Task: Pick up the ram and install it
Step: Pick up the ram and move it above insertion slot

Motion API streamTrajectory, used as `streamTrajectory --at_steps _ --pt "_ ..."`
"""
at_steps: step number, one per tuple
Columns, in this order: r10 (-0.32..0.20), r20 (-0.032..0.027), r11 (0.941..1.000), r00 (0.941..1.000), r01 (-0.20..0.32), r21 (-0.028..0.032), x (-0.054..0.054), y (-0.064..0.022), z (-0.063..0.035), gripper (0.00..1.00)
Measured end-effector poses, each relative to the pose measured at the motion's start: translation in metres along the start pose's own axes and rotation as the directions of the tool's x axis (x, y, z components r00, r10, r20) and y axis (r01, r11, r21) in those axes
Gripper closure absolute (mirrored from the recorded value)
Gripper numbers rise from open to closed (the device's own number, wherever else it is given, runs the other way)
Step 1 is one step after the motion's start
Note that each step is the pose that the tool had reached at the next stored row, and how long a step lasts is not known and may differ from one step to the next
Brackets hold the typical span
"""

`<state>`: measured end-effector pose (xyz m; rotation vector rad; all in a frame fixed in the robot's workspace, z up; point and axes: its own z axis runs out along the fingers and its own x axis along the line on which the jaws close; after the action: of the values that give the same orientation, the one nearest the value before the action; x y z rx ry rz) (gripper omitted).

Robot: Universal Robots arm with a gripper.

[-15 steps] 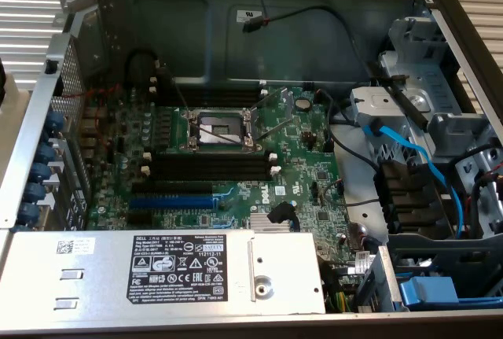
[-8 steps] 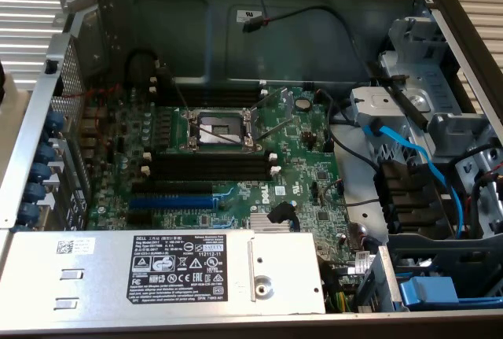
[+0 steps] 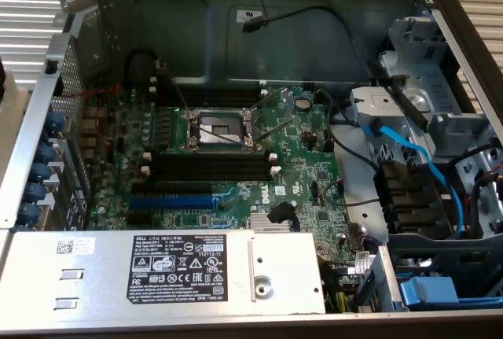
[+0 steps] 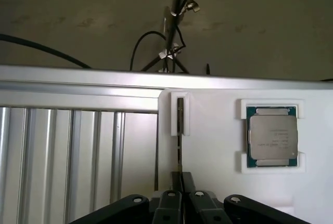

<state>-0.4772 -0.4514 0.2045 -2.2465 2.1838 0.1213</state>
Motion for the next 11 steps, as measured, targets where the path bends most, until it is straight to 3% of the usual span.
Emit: streamTrajectory --at_steps 11 --pt "0.000 0.0016 1.0000 1.0000 0.000 -0.0037 -0.0002 0.0002 -0.0041 0.88"
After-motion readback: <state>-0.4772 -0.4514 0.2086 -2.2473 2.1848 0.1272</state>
